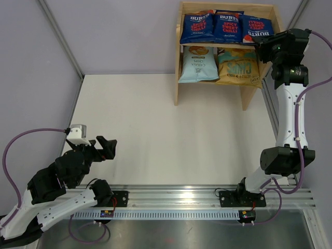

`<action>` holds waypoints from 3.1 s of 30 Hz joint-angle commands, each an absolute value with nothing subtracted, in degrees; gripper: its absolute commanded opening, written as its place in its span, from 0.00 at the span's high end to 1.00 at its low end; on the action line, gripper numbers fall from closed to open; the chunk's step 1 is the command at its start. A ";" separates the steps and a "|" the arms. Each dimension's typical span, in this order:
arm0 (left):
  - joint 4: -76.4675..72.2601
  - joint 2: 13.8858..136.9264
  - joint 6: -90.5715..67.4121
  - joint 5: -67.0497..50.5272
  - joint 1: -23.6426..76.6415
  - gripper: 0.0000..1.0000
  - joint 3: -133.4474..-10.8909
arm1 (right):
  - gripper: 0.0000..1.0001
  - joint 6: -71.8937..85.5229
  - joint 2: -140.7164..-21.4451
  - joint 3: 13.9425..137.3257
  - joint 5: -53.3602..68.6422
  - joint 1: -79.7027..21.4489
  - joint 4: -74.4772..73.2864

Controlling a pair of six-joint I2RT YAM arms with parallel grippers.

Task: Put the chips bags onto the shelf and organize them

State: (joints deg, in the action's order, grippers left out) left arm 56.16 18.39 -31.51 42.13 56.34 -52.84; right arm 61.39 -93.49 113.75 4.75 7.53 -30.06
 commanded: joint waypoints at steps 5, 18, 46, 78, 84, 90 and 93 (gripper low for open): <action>55.19 18.28 -31.64 43.68 56.16 0.01 -52.91 | 0.75 62.40 -91.05 111.88 5.71 7.65 -28.48; 55.81 17.93 -32.34 44.82 56.16 0.01 -53.09 | 0.82 64.34 -99.30 121.98 4.31 7.65 -29.96; 55.90 22.85 -32.96 48.34 54.85 0.01 -53.70 | 0.07 44.84 -82.19 106.73 7.88 9.32 -32.79; 38.67 24.62 -15.47 15.47 16.61 0.01 -44.21 | 0.00 11.60 -32.00 65.40 17.58 6.86 -50.46; 37.27 21.01 -14.50 13.19 16.61 0.01 -43.42 | 0.01 10.99 -30.15 59.25 16.52 2.82 -43.69; 37.18 20.30 -14.24 12.04 16.61 0.01 -43.42 | 0.01 11.08 -28.65 55.37 15.56 -2.02 -39.91; 37.09 19.87 -14.15 11.87 16.61 0.01 -43.42 | 0.01 11.77 -28.91 55.02 14.42 -3.07 -39.55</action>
State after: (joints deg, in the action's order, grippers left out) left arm 40.10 20.71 -15.62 13.96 16.91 -43.46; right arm 12.21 -29.34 54.94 16.19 -1.80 -44.16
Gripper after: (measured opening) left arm 0.988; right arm 0.993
